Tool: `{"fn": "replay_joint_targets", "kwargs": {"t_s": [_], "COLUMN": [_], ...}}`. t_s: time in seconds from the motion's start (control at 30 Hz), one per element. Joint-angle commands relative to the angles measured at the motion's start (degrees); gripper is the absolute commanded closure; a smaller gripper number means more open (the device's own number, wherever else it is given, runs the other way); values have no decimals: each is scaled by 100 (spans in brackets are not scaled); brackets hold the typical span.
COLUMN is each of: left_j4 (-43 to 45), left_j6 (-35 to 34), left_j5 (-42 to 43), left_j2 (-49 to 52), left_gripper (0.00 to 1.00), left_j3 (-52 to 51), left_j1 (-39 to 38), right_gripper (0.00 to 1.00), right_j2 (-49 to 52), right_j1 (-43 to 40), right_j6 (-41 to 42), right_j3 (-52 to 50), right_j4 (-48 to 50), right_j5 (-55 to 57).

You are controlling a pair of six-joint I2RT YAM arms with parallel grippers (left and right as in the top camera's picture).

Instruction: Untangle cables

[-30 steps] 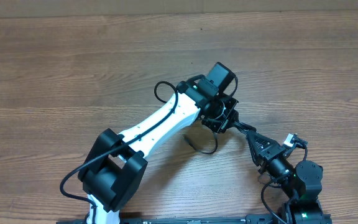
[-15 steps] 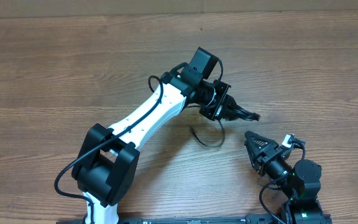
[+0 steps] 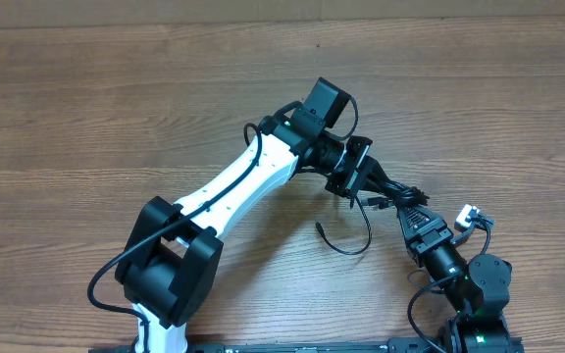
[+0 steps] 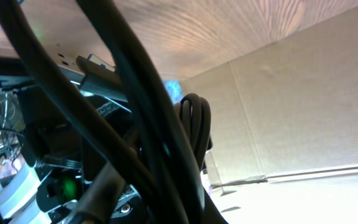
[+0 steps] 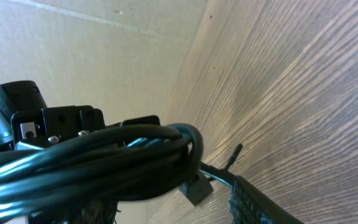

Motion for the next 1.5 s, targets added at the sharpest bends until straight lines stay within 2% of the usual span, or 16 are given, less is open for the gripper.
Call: {"fn": "replay_joint_targets", "kwargs": {"t_s": [0.0, 0.3, 0.47, 0.67, 0.73, 0.9, 0.97, 1.2, 1.4, 1.47], "left_j4": [17, 22, 20, 20, 22, 52, 280, 1504, 1596, 1471], "left_j6": [-81, -55, -50, 101, 122, 173, 273, 1478, 3615, 4061], "left_j5": [463, 855, 1213, 1233, 1233, 1228, 1158, 433, 439, 437], "left_j2": [-39, -39, -39, -39, -39, -39, -39, -39, -39, -39], "left_gripper": [96, 96, 96, 96, 96, 96, 96, 96, 96, 96], "left_j3": [111, 111, 111, 111, 111, 111, 111, 111, 111, 111], "left_j1": [-107, -184, -278, -321, -321, -317, -273, 61, 461, 540], "right_gripper": [47, 60, 61, 63, 69, 95, 96, 96, 96, 96], "right_j2": [-13, -13, -13, -13, -13, -13, -13, -13, -13, -13], "right_j1": [2, 2, 2, 2, 2, 2, 2, 0, -15, -15], "right_j6": [-127, -50, 173, 199, 197, 192, 192, 192, 173, 175], "right_j3": [-61, -61, -61, -61, -61, -61, -61, -59, -57, -57], "right_j4": [35, 52, 52, 199, 275, 127, 28, -50, -101, 72], "right_j5": [162, 192, 483, 590, 586, 415, 203, -890, -964, -962]}}
